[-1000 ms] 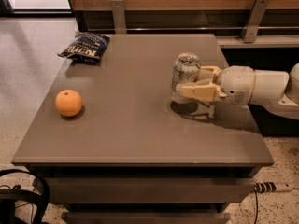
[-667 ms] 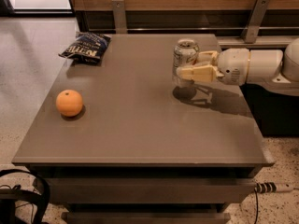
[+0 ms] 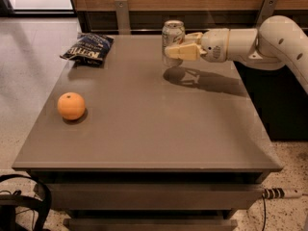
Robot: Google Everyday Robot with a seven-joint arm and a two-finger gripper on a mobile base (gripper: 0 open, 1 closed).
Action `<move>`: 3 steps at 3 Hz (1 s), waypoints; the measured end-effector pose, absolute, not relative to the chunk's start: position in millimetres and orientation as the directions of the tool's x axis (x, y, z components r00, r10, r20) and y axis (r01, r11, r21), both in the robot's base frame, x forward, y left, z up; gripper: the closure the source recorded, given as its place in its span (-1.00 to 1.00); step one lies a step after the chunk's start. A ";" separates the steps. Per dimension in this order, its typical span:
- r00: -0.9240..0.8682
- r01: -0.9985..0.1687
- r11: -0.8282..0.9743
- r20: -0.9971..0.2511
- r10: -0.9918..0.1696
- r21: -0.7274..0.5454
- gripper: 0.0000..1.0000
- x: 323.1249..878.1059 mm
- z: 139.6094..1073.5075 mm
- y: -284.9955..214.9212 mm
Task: Move 7up can near blue chip bag
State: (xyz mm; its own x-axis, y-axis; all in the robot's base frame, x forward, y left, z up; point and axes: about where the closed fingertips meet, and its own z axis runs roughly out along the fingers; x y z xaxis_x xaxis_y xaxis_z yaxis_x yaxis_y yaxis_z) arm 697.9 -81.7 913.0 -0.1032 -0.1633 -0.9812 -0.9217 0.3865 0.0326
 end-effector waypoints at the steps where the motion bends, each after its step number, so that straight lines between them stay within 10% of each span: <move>1: -0.071 -0.925 0.379 -0.982 -0.176 -0.001 1.00 729.8 921.6 -53.0; 3: -0.006 -0.924 0.371 -0.968 -0.250 -0.090 1.00 772.1 922.5 22.5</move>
Offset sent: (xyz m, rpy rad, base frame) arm 0.0804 0.0975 0.0264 -0.1538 -0.0998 -0.0146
